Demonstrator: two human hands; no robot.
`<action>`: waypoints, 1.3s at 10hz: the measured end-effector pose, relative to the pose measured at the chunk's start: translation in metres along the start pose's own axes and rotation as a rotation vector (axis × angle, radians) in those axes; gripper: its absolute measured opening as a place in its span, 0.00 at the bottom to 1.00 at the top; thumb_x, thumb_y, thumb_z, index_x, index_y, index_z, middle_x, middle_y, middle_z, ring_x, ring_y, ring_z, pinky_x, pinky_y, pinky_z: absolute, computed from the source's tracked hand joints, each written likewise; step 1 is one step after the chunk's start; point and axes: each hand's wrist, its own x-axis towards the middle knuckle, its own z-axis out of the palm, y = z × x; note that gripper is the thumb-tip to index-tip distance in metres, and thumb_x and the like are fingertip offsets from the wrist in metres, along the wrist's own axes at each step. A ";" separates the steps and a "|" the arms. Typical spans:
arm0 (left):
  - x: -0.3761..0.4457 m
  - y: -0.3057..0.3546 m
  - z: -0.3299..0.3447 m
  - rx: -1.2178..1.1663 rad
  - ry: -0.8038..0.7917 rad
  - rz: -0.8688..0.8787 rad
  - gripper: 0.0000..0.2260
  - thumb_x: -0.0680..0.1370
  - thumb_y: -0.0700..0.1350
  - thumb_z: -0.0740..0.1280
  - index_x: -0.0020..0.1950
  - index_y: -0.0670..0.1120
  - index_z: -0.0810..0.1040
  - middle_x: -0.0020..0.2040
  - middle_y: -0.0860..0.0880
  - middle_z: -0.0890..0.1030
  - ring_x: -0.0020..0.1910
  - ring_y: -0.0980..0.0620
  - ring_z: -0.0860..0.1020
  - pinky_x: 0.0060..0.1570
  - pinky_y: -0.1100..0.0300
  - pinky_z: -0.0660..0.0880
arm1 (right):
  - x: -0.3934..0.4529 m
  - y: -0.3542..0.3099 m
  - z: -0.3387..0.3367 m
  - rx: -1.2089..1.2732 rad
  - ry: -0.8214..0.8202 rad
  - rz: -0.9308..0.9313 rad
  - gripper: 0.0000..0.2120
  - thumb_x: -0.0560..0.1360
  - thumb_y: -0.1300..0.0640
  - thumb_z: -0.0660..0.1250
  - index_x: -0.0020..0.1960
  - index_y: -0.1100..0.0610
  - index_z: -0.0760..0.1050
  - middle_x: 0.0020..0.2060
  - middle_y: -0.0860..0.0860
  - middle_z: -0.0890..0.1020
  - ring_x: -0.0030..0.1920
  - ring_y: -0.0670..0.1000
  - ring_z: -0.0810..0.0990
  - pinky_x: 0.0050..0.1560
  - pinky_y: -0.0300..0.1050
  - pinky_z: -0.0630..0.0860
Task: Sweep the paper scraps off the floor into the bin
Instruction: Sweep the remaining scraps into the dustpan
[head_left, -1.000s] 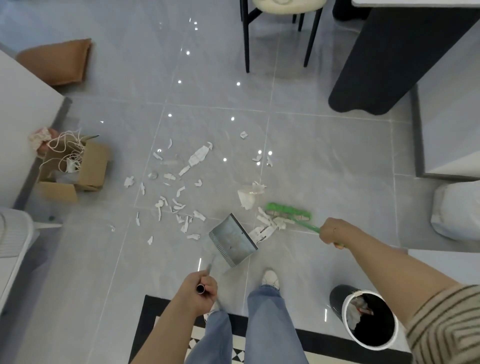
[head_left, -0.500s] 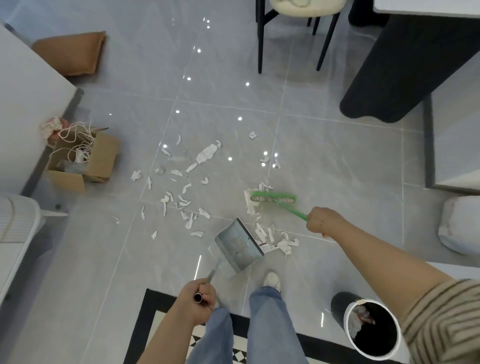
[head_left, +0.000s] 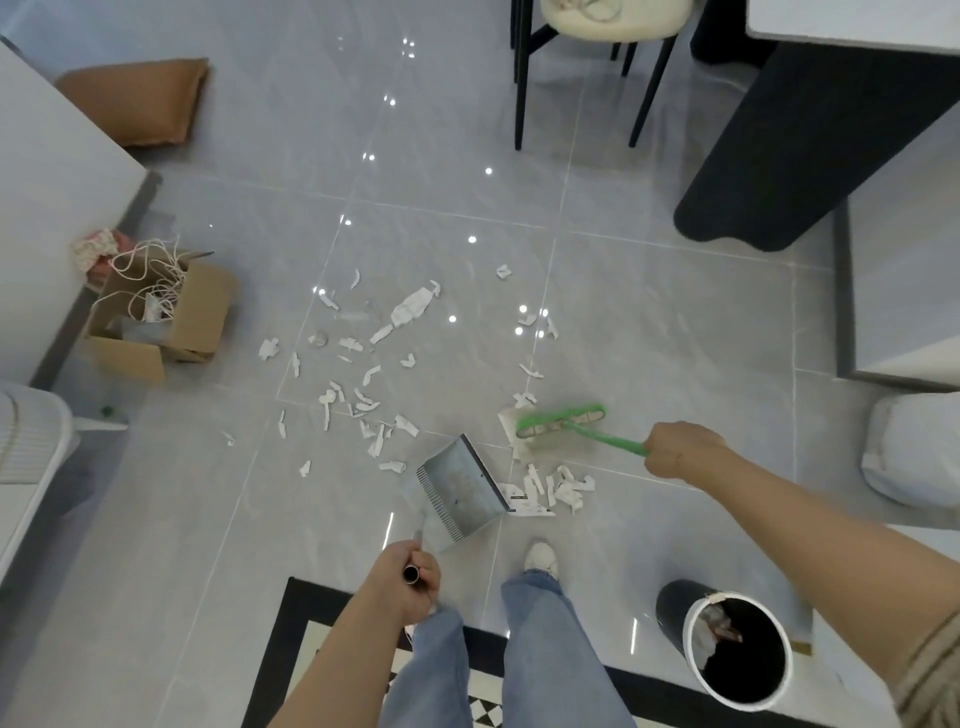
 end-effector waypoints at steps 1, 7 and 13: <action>0.001 0.005 -0.007 0.020 0.011 0.018 0.12 0.82 0.40 0.53 0.38 0.45 0.64 0.15 0.50 0.63 0.10 0.57 0.62 0.12 0.75 0.60 | 0.003 0.002 -0.009 0.077 0.005 0.016 0.19 0.74 0.58 0.57 0.63 0.53 0.75 0.47 0.51 0.79 0.34 0.49 0.76 0.32 0.38 0.69; 0.018 0.033 -0.069 0.237 0.104 -0.027 0.12 0.83 0.41 0.54 0.39 0.44 0.65 0.16 0.50 0.64 0.11 0.57 0.63 0.13 0.75 0.61 | -0.033 -0.005 0.108 0.693 -0.167 0.317 0.08 0.76 0.66 0.54 0.47 0.65 0.71 0.26 0.58 0.72 0.23 0.52 0.70 0.24 0.37 0.67; 0.034 0.111 -0.166 0.263 0.059 -0.076 0.14 0.83 0.40 0.53 0.38 0.41 0.68 0.16 0.50 0.63 0.10 0.57 0.61 0.11 0.72 0.58 | -0.112 -0.223 0.216 1.031 -0.243 0.256 0.12 0.77 0.63 0.59 0.56 0.68 0.75 0.42 0.58 0.79 0.37 0.50 0.77 0.20 0.34 0.66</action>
